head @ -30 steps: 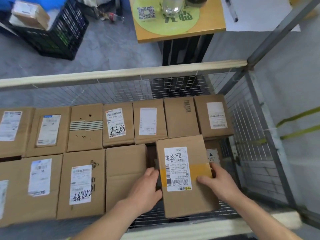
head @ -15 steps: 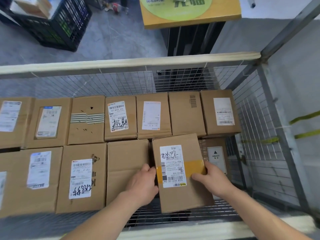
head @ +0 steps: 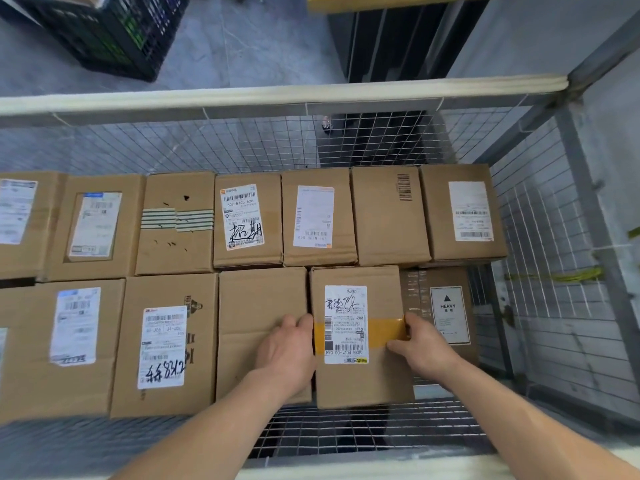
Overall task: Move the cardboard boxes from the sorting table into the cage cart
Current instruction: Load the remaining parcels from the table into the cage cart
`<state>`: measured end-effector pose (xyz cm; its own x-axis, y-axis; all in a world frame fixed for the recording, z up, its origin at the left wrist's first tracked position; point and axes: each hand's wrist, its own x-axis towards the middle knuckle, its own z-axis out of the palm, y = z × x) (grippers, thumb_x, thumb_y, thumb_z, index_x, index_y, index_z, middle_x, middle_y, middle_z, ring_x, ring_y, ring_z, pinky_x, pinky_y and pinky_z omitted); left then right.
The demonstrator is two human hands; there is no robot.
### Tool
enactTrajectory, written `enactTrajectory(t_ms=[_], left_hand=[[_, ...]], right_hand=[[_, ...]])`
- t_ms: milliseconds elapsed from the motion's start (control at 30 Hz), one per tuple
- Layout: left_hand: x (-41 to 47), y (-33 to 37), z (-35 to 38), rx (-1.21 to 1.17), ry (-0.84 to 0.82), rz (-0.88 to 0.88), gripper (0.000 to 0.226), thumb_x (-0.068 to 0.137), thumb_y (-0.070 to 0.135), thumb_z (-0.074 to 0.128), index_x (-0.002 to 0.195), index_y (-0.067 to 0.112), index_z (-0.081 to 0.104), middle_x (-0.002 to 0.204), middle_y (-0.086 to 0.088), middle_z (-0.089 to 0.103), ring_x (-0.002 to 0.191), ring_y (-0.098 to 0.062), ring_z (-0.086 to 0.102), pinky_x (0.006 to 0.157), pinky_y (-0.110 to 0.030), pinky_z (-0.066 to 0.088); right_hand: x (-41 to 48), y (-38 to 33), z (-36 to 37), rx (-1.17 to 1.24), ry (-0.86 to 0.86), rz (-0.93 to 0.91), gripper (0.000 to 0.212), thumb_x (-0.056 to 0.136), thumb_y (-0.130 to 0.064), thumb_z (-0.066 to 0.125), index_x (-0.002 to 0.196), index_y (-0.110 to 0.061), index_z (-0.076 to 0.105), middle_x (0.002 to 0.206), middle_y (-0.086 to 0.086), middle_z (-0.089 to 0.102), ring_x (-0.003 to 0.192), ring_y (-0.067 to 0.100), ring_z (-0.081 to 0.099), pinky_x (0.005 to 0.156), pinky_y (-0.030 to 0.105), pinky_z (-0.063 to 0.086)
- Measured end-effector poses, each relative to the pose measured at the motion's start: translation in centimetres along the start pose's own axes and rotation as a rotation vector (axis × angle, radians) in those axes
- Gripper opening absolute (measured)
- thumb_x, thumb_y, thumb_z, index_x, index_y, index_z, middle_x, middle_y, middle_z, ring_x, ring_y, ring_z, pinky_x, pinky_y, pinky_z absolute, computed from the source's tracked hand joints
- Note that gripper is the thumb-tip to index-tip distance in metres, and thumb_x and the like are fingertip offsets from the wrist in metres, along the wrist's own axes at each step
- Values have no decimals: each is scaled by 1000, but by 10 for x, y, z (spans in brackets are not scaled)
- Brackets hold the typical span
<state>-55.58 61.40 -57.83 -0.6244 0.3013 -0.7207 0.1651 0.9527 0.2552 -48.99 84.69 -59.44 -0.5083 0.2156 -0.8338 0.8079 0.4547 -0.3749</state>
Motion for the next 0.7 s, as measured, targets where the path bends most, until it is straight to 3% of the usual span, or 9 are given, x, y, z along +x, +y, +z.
enactTrajectory(t_ms=[100, 333, 433, 500, 600, 700], left_hand=[[4, 2, 1, -4, 12, 9, 57, 91, 37, 68, 139, 23, 40, 130, -4, 49, 107, -24, 58, 89, -38, 52], [-7, 5, -20, 82, 31, 26, 54, 91, 42, 68, 134, 24, 42, 125, -2, 47, 107, -23, 54, 85, -37, 52], [-21, 14, -45, 131, 42, 73, 56, 91, 41, 65, 138, 23, 39, 131, -2, 45, 117, -23, 48, 91, -37, 51], [-32, 23, -67, 160, 60, 111, 60, 91, 42, 62, 142, 21, 38, 135, -2, 44, 123, -23, 45, 94, -36, 49], [-54, 40, -103, 187, 112, 166, 62, 89, 42, 60, 143, 19, 39, 141, -2, 42, 130, -23, 41, 101, -36, 45], [-81, 61, -143, 223, 166, 253, 65, 90, 46, 60, 144, 19, 38, 149, -1, 36, 137, -22, 33, 109, -37, 38]], right_hand=[[7, -4, 4, -50, 67, -15, 30, 93, -20, 70, 116, -24, 51, 112, 0, 63, 101, 24, 62, 87, 44, 56], [-6, -18, 0, -261, 122, -44, 50, 92, -35, 68, 134, -21, 42, 118, 2, 65, 105, 26, 63, 86, 42, 56], [-26, -32, -10, -353, 179, -87, 55, 92, -43, 64, 137, -20, 40, 126, 3, 60, 110, 24, 61, 87, 40, 56], [-43, -43, -21, -439, 244, -139, 51, 92, -48, 61, 130, -19, 43, 139, 5, 53, 125, 25, 52, 98, 43, 51], [-77, -66, -43, -552, 326, -191, 68, 95, -54, 53, 149, -16, 35, 164, 7, 28, 152, 26, 23, 119, 46, 33], [-123, -92, -72, -590, 421, -215, 79, 97, -59, 48, 159, -17, 22, 169, 5, 14, 156, 24, 9, 122, 48, 21]])
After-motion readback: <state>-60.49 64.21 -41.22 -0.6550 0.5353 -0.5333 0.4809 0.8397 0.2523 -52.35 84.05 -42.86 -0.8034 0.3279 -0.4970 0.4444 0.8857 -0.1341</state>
